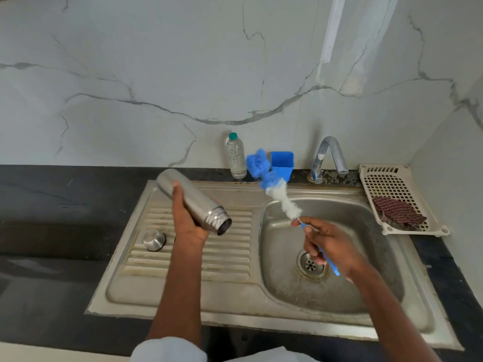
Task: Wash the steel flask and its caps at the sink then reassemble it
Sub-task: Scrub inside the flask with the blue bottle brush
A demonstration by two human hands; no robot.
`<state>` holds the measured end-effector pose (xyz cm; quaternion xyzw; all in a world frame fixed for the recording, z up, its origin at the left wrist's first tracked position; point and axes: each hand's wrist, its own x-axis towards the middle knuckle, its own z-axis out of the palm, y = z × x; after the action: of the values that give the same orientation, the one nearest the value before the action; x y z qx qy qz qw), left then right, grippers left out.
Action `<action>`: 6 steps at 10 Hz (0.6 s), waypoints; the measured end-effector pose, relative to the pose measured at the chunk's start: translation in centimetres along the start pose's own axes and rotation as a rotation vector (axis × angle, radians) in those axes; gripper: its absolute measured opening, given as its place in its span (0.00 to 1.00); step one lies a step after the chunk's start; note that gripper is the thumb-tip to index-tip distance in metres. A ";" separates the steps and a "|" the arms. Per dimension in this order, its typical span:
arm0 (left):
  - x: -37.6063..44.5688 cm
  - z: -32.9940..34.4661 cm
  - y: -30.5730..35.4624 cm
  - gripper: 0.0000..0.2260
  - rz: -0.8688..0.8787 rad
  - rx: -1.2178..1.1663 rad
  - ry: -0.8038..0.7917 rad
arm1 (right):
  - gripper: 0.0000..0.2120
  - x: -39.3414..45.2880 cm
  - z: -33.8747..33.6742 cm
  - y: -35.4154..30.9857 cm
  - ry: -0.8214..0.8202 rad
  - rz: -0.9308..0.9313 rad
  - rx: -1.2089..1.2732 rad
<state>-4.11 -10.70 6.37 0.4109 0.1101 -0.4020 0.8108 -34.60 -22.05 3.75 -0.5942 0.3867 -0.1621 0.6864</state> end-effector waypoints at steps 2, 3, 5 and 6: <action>-0.7 1.5 -0.9 0.29 -0.209 0.077 -0.286 | 0.23 -0.6 2.6 0.1 -0.107 -0.051 -0.024; -1.1 1.7 -1.2 0.31 -0.235 0.135 -0.341 | 0.26 -1.2 3.5 -0.9 -0.155 -0.089 -0.114; -1.1 2.5 -0.9 0.30 -0.078 0.203 -0.464 | 0.16 -0.4 5.4 -3.3 -0.071 -0.302 -0.436; 2.1 1.3 -3.2 0.32 -0.306 -0.255 -0.950 | 0.10 0.7 6.2 -3.3 0.055 -0.592 -0.642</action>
<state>-5.32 -13.97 4.33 0.0599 -0.1633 -0.6415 0.7471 -28.83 -19.04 6.62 -0.8581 0.2486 -0.2392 0.3803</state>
